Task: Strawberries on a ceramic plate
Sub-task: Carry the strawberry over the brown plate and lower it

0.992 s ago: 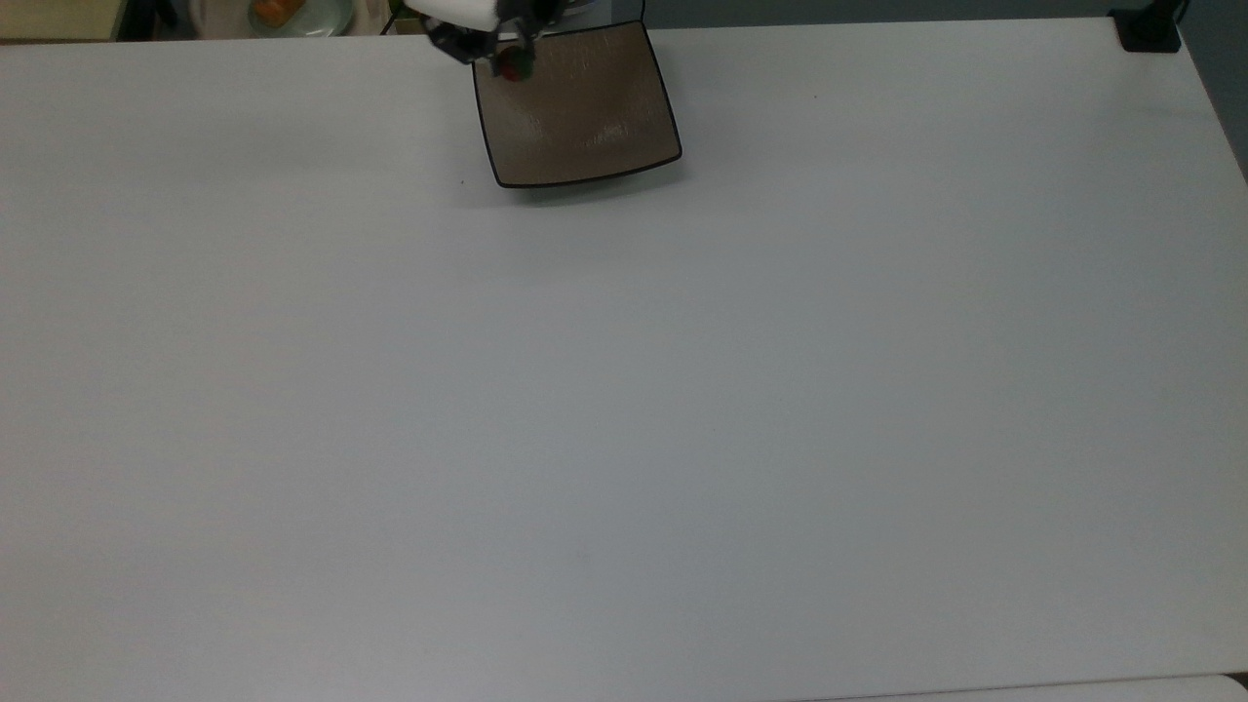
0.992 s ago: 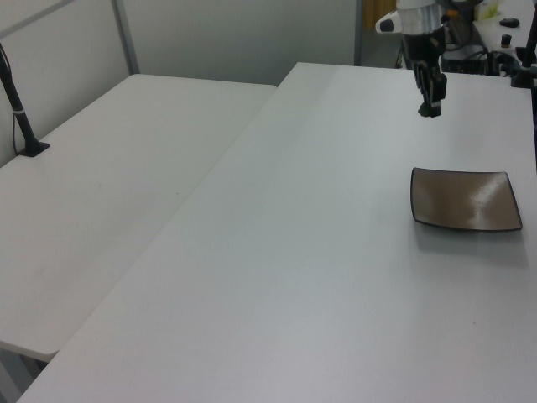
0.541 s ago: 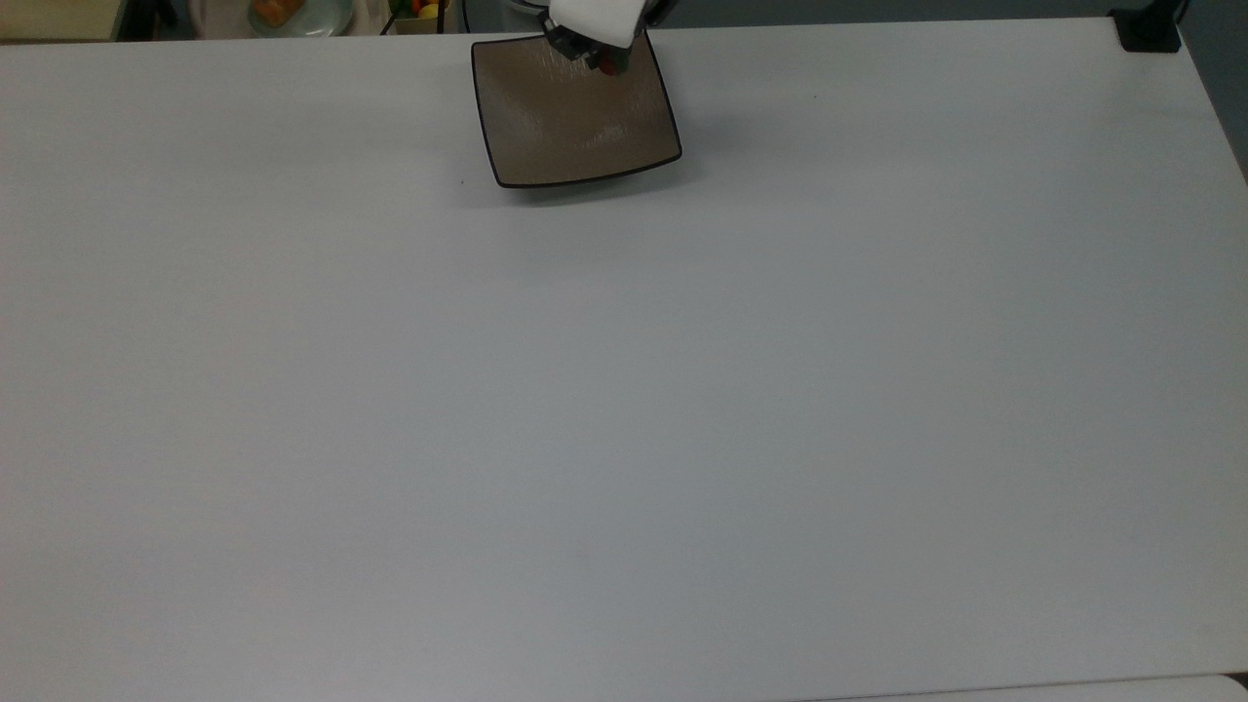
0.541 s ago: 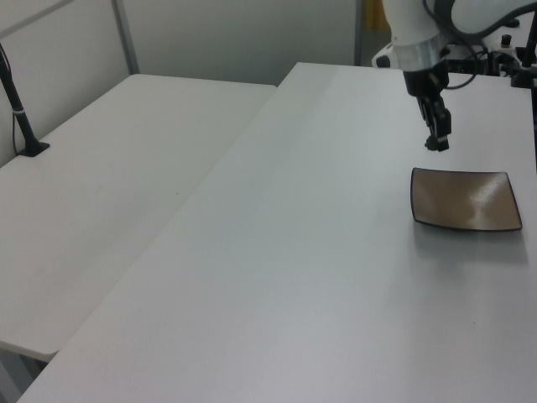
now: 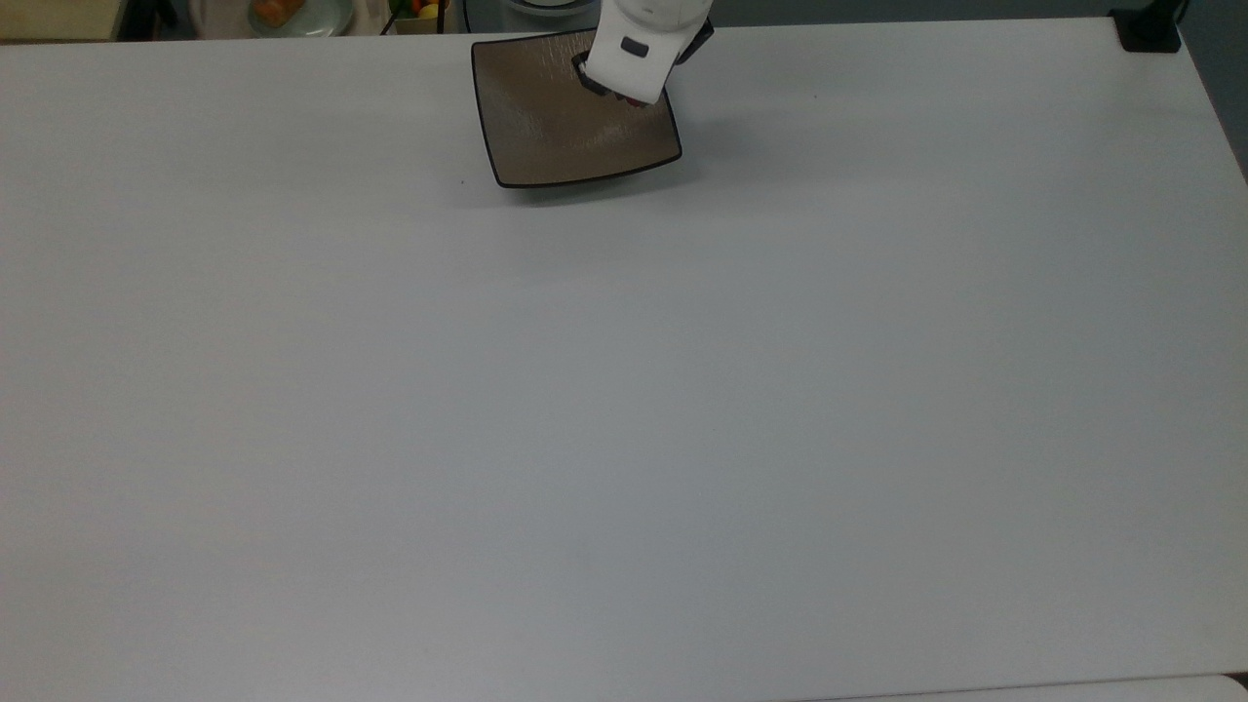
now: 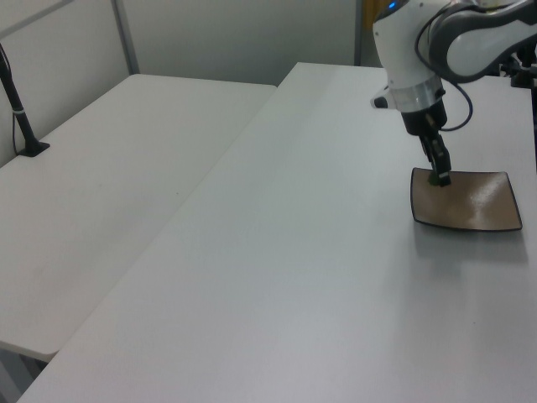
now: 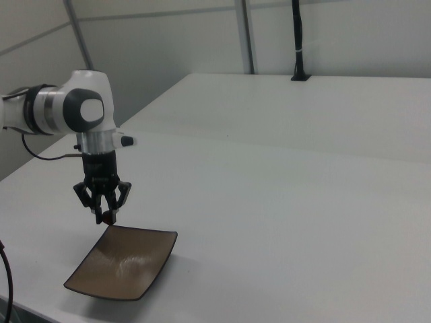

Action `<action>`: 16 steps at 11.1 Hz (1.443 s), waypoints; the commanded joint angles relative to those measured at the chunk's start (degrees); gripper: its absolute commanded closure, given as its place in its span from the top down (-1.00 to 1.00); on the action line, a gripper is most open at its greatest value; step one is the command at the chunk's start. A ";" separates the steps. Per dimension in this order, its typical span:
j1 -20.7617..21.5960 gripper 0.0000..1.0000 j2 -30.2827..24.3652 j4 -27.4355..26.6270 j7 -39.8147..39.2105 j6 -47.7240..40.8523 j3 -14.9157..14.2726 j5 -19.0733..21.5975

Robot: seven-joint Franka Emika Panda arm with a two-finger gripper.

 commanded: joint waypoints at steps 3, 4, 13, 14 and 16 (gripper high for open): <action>0.28 -0.79 -0.78 -11.13 1.95 9.72 -0.57 -0.14; 0.02 -0.79 -0.78 -12.37 1.95 11.05 -0.57 -0.23; -3.15 -0.76 -2.54 -16.25 1.95 14.41 -0.83 -3.21; -3.67 -0.70 -2.54 -16.25 1.95 13.97 -0.83 -3.48; -3.77 -0.43 -2.36 -16.34 1.95 13.88 -0.92 -4.62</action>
